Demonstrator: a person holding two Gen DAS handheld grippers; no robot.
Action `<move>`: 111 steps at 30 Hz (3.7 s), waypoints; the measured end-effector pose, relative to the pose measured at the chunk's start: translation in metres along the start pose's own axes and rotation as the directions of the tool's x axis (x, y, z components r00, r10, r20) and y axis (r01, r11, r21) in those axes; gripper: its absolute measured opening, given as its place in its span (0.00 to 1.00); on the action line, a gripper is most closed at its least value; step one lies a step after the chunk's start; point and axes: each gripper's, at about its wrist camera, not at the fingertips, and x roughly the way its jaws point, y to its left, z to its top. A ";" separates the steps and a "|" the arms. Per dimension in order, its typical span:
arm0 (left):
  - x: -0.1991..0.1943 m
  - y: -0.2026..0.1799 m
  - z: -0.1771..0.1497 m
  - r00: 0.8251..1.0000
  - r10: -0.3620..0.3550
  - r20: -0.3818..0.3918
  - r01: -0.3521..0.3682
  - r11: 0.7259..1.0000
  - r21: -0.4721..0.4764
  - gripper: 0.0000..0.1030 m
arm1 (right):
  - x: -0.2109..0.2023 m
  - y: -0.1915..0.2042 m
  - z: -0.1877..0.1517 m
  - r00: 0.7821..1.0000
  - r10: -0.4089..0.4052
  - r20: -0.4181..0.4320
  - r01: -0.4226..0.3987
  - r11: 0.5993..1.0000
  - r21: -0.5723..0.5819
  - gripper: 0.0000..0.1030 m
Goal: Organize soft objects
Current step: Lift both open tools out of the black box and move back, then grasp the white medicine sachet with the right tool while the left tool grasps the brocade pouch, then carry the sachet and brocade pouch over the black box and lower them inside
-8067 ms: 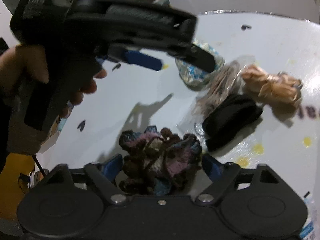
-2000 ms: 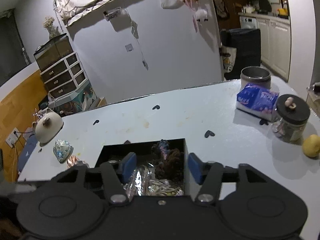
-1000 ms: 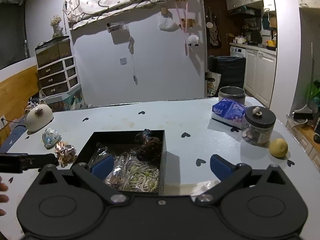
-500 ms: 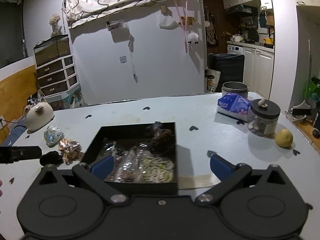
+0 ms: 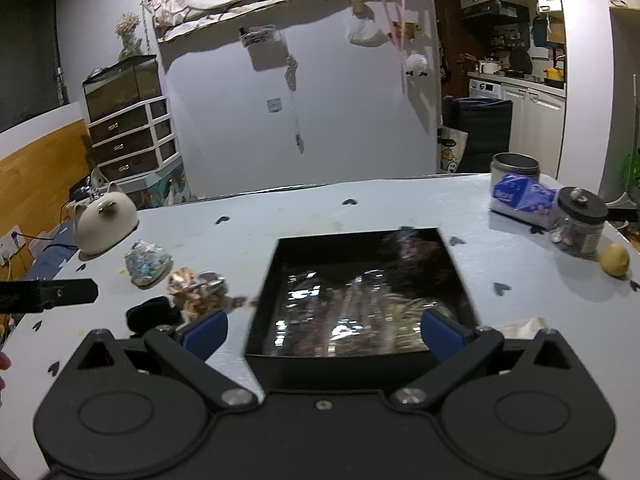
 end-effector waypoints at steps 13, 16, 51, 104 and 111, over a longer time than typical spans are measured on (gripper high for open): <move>0.033 0.082 0.022 0.999 -0.039 -0.038 0.042 0.996 0.081 1.00 | 0.024 0.074 -0.016 0.997 -0.018 -0.081 0.018 1.000 0.005 1.00; 0.051 0.100 0.032 0.998 -0.043 -0.054 0.048 0.994 0.098 1.00 | 0.032 0.088 -0.023 0.992 -0.028 -0.126 0.026 0.999 -0.019 1.00; 0.229 0.133 0.074 0.962 -0.040 -0.272 0.157 0.892 0.423 0.96 | 0.073 0.079 -0.051 0.918 -0.138 -0.372 0.175 0.982 0.069 1.00; 0.058 0.146 0.022 0.980 -0.059 -0.191 0.049 0.997 -0.057 0.63 | 0.053 0.126 0.011 0.961 0.119 -0.249 -0.141 0.987 -0.072 0.72; 0.032 0.105 0.031 0.990 -0.066 -0.127 0.055 0.995 -0.088 0.63 | 0.037 0.098 0.029 0.965 0.166 -0.203 -0.182 0.981 -0.066 0.72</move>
